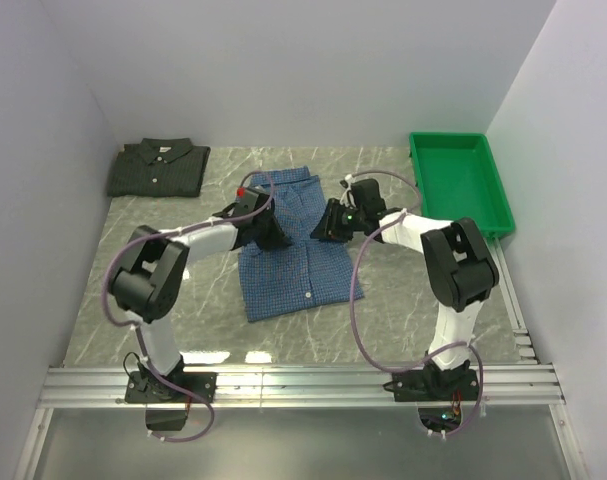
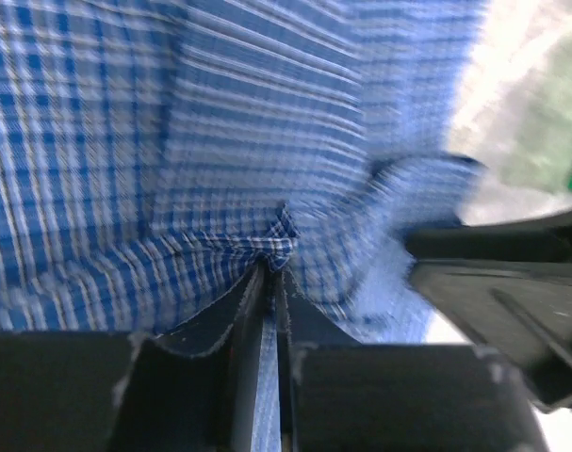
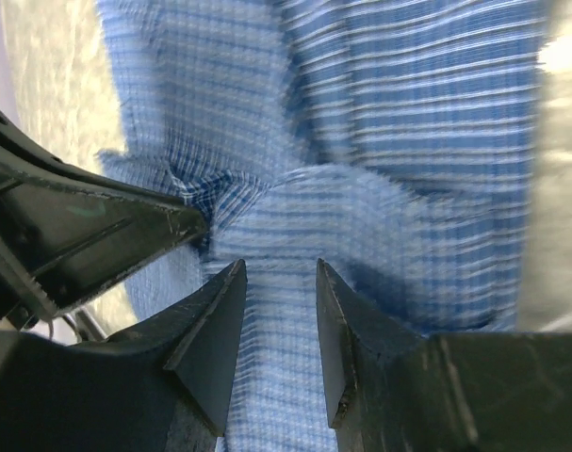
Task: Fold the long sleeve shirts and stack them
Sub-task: Fold the shirt
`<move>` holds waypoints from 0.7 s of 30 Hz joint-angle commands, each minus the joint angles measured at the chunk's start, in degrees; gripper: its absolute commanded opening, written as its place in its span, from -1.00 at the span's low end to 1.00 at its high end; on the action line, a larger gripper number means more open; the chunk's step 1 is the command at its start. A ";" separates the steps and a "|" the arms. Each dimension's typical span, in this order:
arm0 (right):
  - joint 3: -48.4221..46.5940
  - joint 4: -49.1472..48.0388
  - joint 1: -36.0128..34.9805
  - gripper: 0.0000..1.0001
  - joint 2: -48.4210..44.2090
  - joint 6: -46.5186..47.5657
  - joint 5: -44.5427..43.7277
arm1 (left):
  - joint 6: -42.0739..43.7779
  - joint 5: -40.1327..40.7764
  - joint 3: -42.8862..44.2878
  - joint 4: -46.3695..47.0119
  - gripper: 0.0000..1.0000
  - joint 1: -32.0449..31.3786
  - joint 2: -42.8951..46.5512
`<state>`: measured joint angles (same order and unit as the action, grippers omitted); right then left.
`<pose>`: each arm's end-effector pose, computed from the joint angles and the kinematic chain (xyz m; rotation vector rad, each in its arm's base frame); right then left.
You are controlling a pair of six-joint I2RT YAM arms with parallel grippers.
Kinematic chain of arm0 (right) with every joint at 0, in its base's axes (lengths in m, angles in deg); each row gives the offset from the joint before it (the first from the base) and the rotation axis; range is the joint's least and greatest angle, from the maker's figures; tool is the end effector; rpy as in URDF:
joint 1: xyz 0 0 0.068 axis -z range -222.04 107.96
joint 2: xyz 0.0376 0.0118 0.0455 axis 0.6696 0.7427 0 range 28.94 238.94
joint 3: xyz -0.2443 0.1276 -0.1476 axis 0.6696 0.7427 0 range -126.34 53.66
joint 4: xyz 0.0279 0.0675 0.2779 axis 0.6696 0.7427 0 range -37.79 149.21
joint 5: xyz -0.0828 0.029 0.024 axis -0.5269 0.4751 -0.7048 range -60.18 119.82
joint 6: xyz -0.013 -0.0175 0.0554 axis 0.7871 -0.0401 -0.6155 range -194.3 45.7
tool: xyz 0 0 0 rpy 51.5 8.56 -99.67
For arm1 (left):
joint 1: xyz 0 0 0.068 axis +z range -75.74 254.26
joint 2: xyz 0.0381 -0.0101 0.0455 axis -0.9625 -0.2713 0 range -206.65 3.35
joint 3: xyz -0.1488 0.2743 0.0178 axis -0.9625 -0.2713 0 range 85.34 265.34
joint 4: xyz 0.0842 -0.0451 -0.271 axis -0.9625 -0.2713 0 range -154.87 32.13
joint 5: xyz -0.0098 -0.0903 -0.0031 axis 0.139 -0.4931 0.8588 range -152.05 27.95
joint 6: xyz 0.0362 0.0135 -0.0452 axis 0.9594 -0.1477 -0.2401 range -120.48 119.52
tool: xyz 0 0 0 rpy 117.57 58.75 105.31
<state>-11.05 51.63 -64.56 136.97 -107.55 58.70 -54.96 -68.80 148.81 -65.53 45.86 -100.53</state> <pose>0.3949 0.1866 0.1841 -0.0454 2.4479 1.0517 0.3652 -0.2033 0.1914 -0.5218 2.5098 -0.7630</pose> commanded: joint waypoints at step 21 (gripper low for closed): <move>3.97 -7.76 -2.52 -0.15 -11.44 -6.20 5.83 | -0.19 9.20 -0.26 -7.90 -0.21 1.51 14.74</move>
<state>-7.35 46.23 -63.21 127.48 -111.46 62.18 -54.81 -62.09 151.01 -72.18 46.97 -90.97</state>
